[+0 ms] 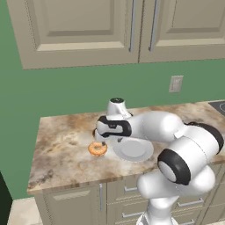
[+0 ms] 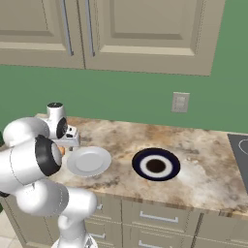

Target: Place the pastries on the plates.

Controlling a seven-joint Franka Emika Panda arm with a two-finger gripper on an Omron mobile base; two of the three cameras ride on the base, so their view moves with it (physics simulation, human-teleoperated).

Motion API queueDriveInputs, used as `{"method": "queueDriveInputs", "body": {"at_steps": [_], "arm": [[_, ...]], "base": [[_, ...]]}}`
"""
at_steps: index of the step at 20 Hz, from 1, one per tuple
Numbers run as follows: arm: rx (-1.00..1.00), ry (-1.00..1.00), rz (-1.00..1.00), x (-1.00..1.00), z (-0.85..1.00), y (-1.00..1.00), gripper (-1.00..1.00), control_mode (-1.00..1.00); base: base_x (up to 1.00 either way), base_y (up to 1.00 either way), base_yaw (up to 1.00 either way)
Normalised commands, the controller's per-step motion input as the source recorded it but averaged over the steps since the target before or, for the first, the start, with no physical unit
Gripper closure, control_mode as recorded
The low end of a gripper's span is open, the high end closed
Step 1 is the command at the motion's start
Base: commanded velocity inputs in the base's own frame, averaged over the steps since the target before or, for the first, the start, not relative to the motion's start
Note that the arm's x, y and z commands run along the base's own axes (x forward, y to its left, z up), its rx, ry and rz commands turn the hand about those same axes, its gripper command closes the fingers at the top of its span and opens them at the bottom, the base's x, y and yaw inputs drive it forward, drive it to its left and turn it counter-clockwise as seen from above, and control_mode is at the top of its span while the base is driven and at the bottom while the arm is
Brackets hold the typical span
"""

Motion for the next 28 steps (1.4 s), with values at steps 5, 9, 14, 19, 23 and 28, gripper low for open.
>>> {"method": "queueDriveInputs", "body": {"at_steps": [5, 9, 14, 19, 23, 28], "arm": [[0.01, 0.08, 0.04, 0.14, 0.0, 0.13, -1.0, -1.0], [0.01, 0.03, 0.02, 0.32, 0.0, 0.08, -1.0, -1.0], [0.0, 0.0, 0.01, 0.23, 0.0, 0.2, -1.0, -1.0], [0.0, 0.02, 0.01, 0.02, -0.2, 0.21, -1.0, -1.0], [0.0, 0.01, 0.0, -0.01, -0.31, -0.06, -1.0, -1.0], [0.0, 0.0, 0.0, -0.09, -0.24, -0.05, -1.0, -1.0]], "base": [[0.0, 0.0, 0.0], [0.0, 0.0, 0.0], [0.0, 0.0, 0.0], [0.0, 0.0, 0.0], [0.0, 0.0, 0.0], [0.0, 0.0, 0.0]]}}
